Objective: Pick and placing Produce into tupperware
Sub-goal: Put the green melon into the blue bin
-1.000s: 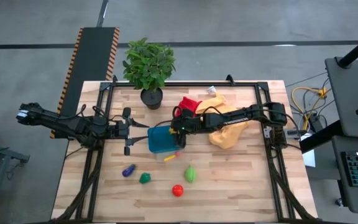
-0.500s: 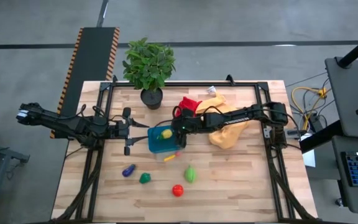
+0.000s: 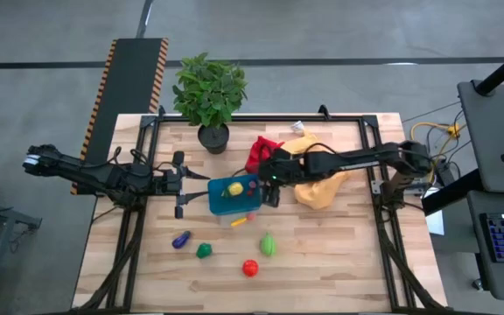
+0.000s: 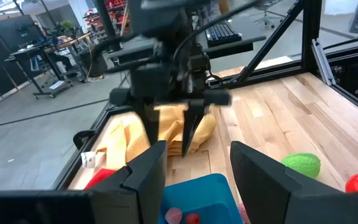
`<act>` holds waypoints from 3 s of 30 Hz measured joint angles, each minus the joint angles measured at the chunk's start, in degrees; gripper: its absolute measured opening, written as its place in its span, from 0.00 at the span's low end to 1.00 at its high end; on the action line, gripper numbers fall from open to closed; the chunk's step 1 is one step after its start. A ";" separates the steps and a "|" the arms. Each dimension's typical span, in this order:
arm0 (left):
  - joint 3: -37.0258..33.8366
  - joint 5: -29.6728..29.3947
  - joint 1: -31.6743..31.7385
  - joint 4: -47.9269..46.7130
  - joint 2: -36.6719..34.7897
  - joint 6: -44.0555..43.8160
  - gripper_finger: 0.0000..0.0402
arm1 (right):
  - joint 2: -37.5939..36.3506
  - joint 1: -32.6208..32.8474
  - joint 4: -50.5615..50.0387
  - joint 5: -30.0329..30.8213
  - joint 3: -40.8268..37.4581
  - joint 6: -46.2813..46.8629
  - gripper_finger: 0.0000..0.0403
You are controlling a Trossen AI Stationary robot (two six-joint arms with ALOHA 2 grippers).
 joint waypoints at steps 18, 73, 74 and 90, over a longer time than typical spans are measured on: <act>0.00 -0.19 0.00 -0.02 0.00 -0.05 0.41 | -6.08 10.86 -2.45 2.62 -3.58 9.27 0.56; 0.04 0.28 -0.74 -13.30 -6.28 -11.73 0.41 | 18.58 33.31 -29.67 16.73 23.62 87.40 0.56; 0.04 0.28 -0.74 -13.29 -6.26 -11.72 0.41 | 19.80 33.31 -30.86 16.65 25.16 87.33 0.56; 0.04 0.30 -0.74 -13.47 -6.36 -11.76 0.41 | 32.03 30.18 -32.59 10.32 39.09 79.16 0.70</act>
